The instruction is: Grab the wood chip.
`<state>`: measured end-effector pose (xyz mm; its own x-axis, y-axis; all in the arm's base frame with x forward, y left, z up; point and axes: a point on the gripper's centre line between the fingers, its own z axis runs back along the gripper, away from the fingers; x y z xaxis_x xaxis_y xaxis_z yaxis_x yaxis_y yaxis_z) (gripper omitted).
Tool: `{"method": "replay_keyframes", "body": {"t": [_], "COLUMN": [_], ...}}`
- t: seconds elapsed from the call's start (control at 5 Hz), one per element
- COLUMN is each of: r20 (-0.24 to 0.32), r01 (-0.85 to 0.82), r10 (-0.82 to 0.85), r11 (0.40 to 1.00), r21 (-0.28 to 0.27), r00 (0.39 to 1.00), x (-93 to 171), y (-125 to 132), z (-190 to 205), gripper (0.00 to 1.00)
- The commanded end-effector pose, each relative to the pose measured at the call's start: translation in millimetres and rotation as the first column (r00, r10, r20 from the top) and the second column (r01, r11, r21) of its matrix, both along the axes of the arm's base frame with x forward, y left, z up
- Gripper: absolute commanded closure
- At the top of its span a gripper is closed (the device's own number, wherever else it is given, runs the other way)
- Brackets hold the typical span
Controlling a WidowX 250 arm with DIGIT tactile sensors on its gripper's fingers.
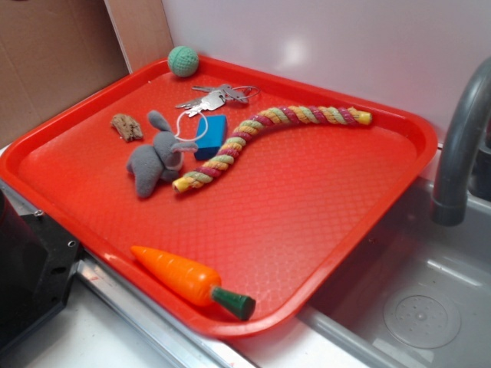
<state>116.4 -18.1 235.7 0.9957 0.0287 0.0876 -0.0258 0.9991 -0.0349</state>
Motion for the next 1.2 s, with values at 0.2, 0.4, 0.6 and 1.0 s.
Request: {"method": "replay_keyframes", "body": {"t": [0.2,0.4,0.6,1.0], "r20": [-0.036,-0.045,0.018,0.011], "r01": [-0.249,-0.481,-0.679,-0.815], "r10": [0.247,0.479,0.681,0.816], "r11": [0.968,0.876,0.731,0.579], "r21": [-0.037,-0.035,-0.062,-0.021], "r00": [0.968,0.877,0.732,0.579], "x": [25.4,60.4,81.1,94.4], "y": [33.0,57.6,90.2,124.1], "z": [-50.0,-74.9,-98.8,-157.8], "gripper": [0.0,0.0,0.0,0.0]}}
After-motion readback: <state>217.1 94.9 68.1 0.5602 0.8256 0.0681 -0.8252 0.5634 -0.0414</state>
